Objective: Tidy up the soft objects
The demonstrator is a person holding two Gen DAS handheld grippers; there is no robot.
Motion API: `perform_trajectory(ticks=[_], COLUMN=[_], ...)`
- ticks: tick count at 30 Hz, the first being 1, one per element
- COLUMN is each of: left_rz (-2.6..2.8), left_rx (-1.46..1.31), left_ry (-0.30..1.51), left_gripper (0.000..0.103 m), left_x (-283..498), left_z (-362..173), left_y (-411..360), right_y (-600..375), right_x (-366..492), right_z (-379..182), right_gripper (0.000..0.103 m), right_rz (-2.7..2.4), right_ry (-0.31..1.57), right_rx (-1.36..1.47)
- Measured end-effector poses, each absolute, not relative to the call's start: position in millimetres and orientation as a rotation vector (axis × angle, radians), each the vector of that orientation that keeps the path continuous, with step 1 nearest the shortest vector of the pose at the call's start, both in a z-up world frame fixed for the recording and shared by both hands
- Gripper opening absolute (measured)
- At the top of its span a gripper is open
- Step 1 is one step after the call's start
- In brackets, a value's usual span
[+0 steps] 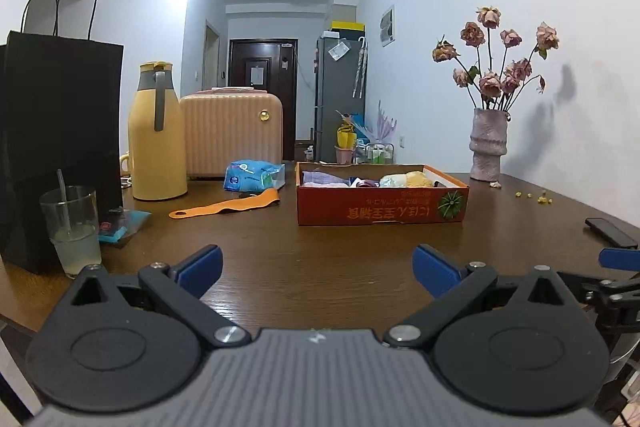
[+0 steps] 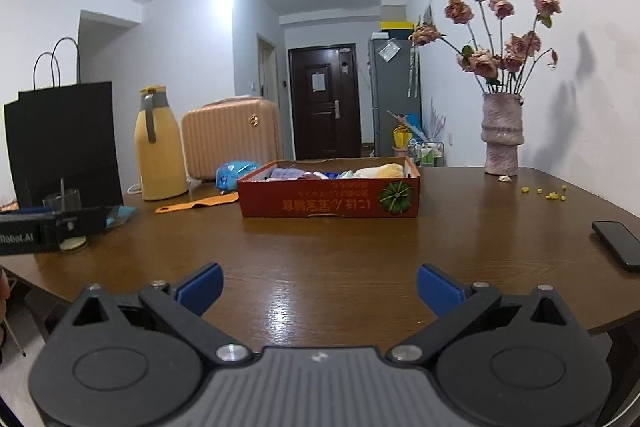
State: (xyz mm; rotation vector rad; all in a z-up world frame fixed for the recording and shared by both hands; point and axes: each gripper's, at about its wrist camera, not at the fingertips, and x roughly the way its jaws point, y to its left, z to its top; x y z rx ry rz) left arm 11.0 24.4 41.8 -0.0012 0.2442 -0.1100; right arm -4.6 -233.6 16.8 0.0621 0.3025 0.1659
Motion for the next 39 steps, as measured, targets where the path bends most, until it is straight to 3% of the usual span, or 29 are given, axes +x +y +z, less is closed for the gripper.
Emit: perform_trajectory(ticks=[39], left_rz=[-0.119], left_rx=[-0.003], left_ry=[0.230], left_gripper=[0.103], left_x=[5.9], left_z=[42.2], left_y=[24.7], right_y=[-230.9], right_x=[-7.2], right_z=[18.3], right_gripper=[0.103], right_rz=[0.176], right_ry=[0.274], right_rx=[0.057])
